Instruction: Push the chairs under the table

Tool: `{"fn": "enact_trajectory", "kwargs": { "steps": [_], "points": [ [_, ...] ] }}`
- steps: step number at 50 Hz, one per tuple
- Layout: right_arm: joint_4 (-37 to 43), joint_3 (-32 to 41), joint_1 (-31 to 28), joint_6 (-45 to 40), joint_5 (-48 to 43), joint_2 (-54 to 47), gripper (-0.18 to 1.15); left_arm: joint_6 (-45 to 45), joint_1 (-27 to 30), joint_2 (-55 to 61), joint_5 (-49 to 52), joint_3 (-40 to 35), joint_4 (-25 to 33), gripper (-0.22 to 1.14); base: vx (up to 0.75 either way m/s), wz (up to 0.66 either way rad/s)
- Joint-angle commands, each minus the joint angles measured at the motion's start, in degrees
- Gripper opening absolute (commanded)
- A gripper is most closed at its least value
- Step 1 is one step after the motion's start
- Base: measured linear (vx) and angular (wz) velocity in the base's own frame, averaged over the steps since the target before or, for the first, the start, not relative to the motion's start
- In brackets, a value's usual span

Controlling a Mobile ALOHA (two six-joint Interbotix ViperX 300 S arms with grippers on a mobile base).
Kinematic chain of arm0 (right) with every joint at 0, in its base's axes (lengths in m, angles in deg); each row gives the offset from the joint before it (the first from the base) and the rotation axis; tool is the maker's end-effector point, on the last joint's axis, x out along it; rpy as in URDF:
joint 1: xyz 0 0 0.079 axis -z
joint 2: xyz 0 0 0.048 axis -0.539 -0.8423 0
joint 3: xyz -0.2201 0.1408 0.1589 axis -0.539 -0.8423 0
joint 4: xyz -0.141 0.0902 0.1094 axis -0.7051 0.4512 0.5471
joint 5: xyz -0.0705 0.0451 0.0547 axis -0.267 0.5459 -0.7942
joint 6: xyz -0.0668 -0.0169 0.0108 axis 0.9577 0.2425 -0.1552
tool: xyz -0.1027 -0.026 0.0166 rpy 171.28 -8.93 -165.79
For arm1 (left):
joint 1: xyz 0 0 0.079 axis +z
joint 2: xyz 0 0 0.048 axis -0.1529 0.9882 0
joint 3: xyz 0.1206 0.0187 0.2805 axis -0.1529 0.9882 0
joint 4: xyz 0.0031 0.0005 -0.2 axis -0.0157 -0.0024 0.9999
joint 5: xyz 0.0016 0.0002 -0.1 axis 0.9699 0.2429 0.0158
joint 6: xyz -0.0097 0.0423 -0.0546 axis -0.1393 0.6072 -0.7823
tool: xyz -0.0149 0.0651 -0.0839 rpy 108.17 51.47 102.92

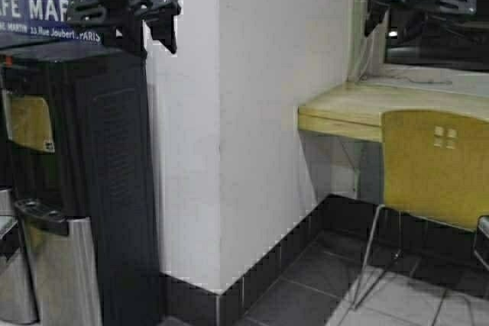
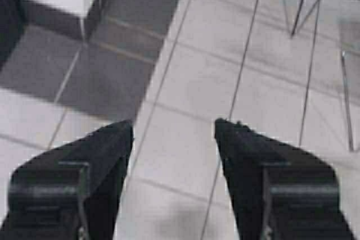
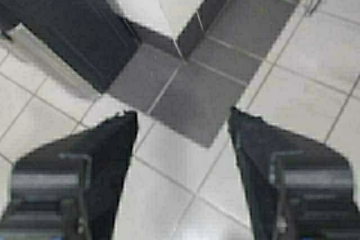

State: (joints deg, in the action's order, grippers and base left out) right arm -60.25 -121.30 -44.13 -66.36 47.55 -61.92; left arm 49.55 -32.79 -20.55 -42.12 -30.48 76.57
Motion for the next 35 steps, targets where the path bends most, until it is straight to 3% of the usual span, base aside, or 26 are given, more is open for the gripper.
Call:
{"fn": "enact_trajectory", "kwargs": {
  "steps": [1, 35],
  "points": [
    [-0.1, 1.1, 1.4, 0.1, 0.1, 0.8, 0.86, -0.1, -0.3, -1.3, 0.0, -1.1, 0.1, 0.84, -0.36, -0.05],
    [-0.7, 1.0, 1.8, -0.3, 1.4, 1.1, 0.86, 0.4, 0.1, -1.5, 1.3, -1.9, 0.1, 0.84, -0.3, -0.11]
  ]
}}
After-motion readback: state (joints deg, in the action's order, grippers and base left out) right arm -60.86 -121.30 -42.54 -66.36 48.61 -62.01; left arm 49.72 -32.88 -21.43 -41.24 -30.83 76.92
